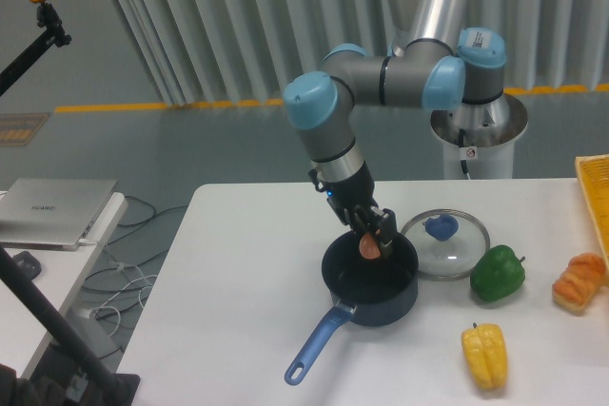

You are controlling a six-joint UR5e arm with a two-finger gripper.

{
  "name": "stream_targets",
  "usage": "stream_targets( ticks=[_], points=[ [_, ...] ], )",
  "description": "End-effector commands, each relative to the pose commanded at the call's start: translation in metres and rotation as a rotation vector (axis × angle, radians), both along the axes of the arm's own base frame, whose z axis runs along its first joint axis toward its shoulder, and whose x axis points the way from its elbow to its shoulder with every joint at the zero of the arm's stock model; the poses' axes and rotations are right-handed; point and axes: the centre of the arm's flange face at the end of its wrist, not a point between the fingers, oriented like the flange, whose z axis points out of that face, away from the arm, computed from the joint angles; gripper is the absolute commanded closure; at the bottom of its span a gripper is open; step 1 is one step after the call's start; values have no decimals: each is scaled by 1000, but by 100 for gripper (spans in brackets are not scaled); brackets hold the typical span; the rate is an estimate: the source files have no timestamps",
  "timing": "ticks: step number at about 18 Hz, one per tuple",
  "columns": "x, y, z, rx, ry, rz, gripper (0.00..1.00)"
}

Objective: Place the egg in the pot
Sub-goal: 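Lower the egg into the saucepan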

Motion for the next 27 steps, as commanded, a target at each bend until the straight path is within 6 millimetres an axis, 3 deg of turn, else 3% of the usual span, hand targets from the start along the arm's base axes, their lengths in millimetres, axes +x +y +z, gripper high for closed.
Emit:
stream_targets(
  ticks=[11,14,27],
  points=[
    [2,9,-39,-56,-8,13,94],
    [7,19,-43,12,7,59,94],
    [7,18,-77,-2,-38,74,94]
  ],
)
